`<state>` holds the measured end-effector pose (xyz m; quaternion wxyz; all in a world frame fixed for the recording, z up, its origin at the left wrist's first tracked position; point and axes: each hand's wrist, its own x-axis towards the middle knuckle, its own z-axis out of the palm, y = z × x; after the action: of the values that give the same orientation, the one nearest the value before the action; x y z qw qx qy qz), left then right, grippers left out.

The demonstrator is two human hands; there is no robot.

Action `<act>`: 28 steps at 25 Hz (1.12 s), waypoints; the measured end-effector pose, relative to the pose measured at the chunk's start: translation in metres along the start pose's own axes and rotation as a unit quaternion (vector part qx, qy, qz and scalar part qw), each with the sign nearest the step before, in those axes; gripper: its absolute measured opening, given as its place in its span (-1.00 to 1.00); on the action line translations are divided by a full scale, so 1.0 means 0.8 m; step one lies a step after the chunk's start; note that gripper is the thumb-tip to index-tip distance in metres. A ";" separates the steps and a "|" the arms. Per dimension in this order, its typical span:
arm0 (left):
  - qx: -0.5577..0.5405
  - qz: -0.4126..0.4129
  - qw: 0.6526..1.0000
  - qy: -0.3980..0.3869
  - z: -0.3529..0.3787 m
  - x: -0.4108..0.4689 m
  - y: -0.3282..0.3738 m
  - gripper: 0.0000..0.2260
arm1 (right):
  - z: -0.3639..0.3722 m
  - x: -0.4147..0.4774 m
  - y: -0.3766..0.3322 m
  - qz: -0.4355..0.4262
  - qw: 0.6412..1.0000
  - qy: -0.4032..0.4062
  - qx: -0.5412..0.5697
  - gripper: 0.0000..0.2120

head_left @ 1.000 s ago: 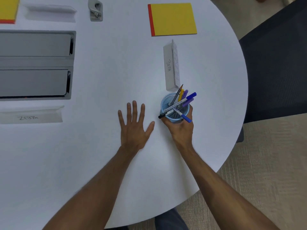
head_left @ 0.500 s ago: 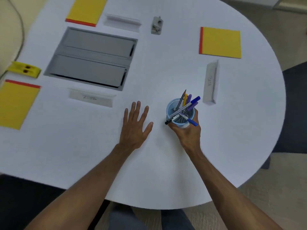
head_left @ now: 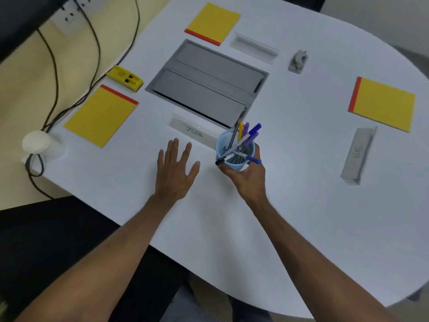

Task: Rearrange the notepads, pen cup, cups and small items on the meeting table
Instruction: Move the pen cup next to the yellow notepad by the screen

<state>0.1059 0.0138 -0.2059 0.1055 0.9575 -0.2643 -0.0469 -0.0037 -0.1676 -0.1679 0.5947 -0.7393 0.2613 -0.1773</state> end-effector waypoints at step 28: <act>0.006 -0.239 0.969 0.068 0.034 0.192 -0.210 -0.38 | 0.330 0.298 -0.053 -0.065 0.969 -0.225 -0.078 -0.35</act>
<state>0.3166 0.0707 -0.2759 0.1037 0.9944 -0.0202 -0.0036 0.3457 -0.0958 -0.1988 0.5662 -0.8196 0.0848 -0.0237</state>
